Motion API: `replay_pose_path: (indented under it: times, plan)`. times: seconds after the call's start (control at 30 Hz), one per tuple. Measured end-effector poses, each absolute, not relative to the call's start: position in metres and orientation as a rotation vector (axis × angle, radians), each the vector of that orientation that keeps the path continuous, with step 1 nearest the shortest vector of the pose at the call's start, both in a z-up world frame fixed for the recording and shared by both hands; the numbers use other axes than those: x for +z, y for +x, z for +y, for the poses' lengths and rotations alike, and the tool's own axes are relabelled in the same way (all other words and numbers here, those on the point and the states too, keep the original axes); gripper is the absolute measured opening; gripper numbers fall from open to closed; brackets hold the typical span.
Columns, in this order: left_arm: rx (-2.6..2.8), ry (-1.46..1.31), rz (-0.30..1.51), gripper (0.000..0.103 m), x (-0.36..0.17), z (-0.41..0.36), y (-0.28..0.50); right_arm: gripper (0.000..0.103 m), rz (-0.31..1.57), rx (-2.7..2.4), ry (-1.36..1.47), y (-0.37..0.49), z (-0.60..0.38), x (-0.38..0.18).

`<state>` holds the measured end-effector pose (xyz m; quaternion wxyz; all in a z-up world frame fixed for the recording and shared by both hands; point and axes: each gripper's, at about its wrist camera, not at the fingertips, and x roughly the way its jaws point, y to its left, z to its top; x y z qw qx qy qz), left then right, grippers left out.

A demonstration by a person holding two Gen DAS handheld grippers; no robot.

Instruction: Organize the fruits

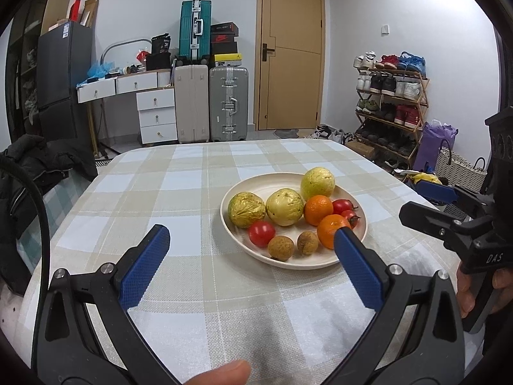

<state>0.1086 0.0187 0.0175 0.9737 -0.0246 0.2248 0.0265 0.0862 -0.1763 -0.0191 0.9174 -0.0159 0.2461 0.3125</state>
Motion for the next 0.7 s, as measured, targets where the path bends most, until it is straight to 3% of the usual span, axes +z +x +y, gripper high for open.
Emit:
replay_pose_path:
  times: [0.7]
  plan:
    - [0.042, -0.046, 0.463, 0.102, 0.0164, 0.018, 0.1122, 0.103, 0.502, 0.643, -0.003, 0.0848, -0.1803, -0.0172]
